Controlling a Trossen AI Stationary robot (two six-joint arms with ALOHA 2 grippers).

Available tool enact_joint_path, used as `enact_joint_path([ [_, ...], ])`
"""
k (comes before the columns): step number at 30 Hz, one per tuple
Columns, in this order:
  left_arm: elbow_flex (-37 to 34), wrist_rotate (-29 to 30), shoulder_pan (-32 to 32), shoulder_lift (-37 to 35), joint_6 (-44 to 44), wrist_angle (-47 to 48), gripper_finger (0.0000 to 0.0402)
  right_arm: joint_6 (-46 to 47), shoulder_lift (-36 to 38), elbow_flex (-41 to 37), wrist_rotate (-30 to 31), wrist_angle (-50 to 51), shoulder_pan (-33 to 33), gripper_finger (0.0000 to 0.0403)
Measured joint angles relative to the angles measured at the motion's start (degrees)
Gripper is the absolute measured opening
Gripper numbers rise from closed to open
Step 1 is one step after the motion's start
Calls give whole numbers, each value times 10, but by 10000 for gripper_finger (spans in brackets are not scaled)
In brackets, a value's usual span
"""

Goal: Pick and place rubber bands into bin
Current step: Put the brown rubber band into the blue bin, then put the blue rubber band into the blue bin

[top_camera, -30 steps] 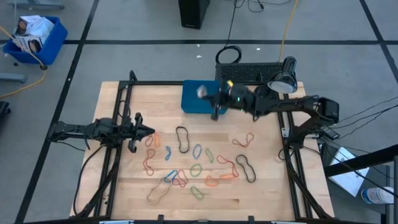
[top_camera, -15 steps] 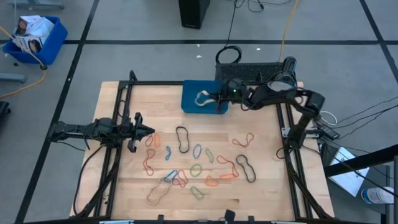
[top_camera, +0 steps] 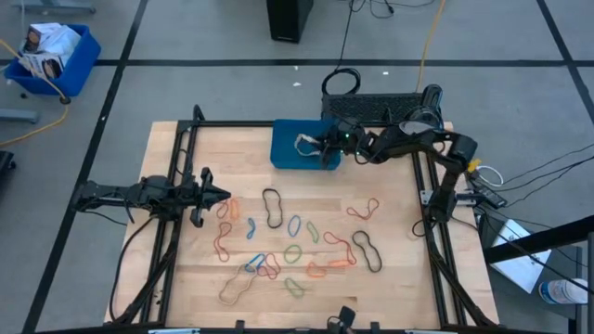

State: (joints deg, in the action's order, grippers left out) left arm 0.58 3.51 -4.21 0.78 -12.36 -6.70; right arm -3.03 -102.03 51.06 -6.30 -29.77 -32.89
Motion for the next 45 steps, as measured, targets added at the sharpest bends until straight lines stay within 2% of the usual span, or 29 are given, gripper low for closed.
enact_joint_path([
  [4,0,0,0,0,-2,0,26,-23,72,0,68,109,6,163],
  [6,0,0,0,0,-1,0,26,-33,113,0,81,158,19,178],
  [10,0,0,0,0,-1,0,26,-36,184,-2,75,219,75,188],
  [13,0,0,0,0,-1,0,26,-46,213,-21,33,212,153,185],
  [15,0,0,0,0,-1,0,26,-45,211,-40,31,181,213,179],
  [19,0,0,0,0,-5,-9,26,-18,147,-65,48,83,307,166],
  [23,0,1,0,0,-13,-12,26,-8,37,-40,47,18,356,155],
  [26,0,19,0,0,-13,-13,26,-11,-37,3,47,17,371,148],
  [30,0,25,0,1,-13,-10,26,-20,-99,53,48,36,389,144],
  [36,0,25,0,4,-19,-8,26,-5,-131,105,47,114,406,143],
  [41,0,25,0,14,-20,-8,26,7,-150,116,46,125,404,140],
  [45,0,25,0,23,-26,-11,26,5,-160,117,47,124,404,115],
])
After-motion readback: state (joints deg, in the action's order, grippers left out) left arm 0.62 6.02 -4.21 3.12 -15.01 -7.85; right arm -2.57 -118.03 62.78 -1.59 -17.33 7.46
